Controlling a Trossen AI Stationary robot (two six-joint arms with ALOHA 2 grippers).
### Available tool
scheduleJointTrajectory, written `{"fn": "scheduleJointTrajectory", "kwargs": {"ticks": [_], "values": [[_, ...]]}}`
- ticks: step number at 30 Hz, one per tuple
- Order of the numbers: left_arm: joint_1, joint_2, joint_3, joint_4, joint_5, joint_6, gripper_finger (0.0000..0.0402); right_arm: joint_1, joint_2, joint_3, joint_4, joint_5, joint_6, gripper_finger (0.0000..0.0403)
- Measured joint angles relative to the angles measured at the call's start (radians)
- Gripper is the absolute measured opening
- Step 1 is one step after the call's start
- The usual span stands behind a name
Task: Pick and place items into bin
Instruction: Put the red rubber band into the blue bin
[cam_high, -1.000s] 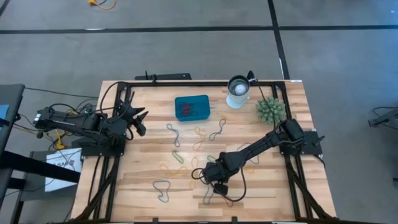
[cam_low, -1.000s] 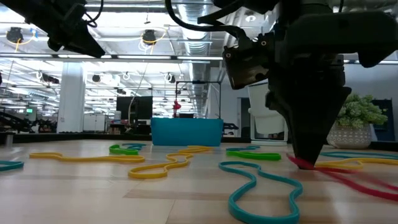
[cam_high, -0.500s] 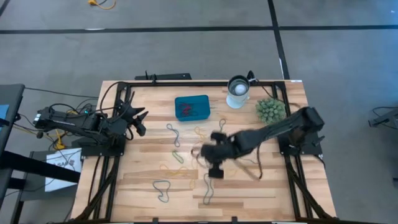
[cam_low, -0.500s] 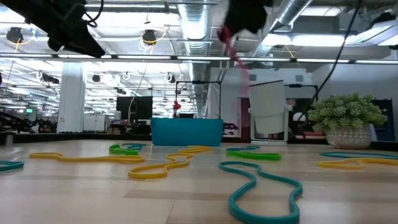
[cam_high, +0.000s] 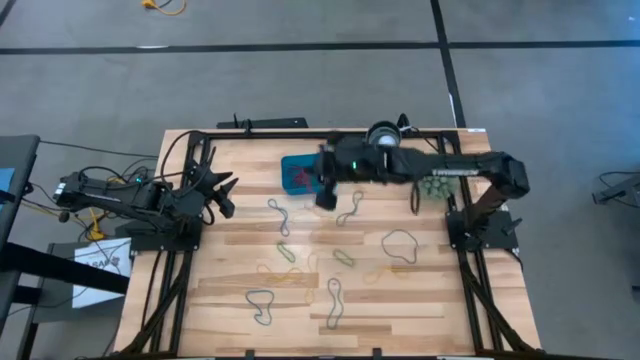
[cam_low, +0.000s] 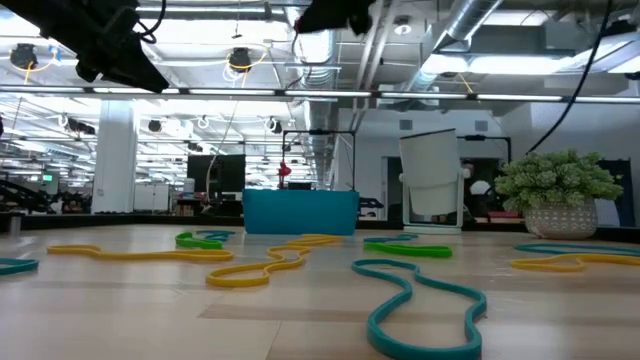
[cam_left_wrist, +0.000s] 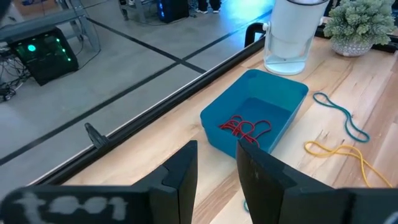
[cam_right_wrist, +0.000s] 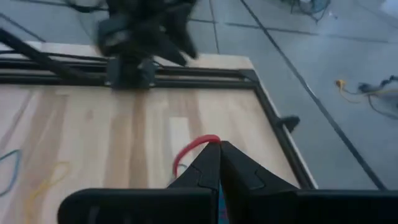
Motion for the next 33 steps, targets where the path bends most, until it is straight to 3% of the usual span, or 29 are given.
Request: {"fn": "scheduleJointTrajectory", "kwargs": {"ticks": [3,14,26,33], "values": [[0.0,0.0,0.0,-0.002,0.0,0.027,0.0103,-0.081,0.059,-0.002,0.05,-0.076,0.015,0.0],[0.0,0.0,0.0,-0.009,-0.001,0.052,0.0103,-0.232,0.336,-0.001,0.282,-0.065,0.069,0.0],[0.0,0.0,0.0,-0.032,-0.001,0.056,0.0103,-0.237,0.366,0.001,0.27,-0.056,0.219,0.0003],[0.0,0.0,0.0,-0.031,-0.001,0.056,0.0103,-0.239,0.376,0.0,0.22,-0.053,0.183,0.0046]]}}
